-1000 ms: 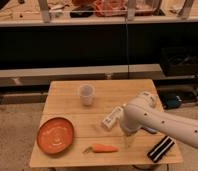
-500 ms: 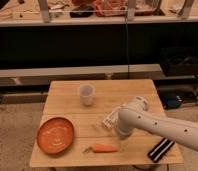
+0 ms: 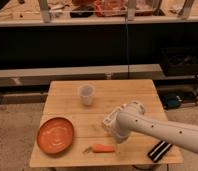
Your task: Place the pepper in the ceramic cup
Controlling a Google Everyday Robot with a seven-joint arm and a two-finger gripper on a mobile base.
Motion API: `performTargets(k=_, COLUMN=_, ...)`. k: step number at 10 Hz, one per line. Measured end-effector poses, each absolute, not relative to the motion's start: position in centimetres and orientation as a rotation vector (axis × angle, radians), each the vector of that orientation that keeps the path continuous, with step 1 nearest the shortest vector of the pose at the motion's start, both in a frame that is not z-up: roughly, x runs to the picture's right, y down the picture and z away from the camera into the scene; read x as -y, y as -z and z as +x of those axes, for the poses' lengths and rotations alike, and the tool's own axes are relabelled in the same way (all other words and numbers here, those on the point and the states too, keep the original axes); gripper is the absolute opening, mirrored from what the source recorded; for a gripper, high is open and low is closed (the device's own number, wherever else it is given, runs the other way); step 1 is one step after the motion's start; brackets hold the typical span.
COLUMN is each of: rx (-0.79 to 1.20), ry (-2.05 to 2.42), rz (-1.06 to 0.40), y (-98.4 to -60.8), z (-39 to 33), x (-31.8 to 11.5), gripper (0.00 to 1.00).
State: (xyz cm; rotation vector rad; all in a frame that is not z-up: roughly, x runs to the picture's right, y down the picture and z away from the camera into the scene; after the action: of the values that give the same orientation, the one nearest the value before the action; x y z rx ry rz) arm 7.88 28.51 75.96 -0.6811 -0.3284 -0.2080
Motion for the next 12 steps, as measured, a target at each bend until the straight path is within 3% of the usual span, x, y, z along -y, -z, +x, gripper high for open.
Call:
performTargets(k=9, rx=0.358, ry=0.207, rz=-0.694, y=-78.5, z=7.4, x=-30.2, gripper=0.8)
performTargets(k=12, rx=0.359, ry=0.206, rz=-0.705, y=-79.1, z=6.9, x=-30.5, gripper=0.67)
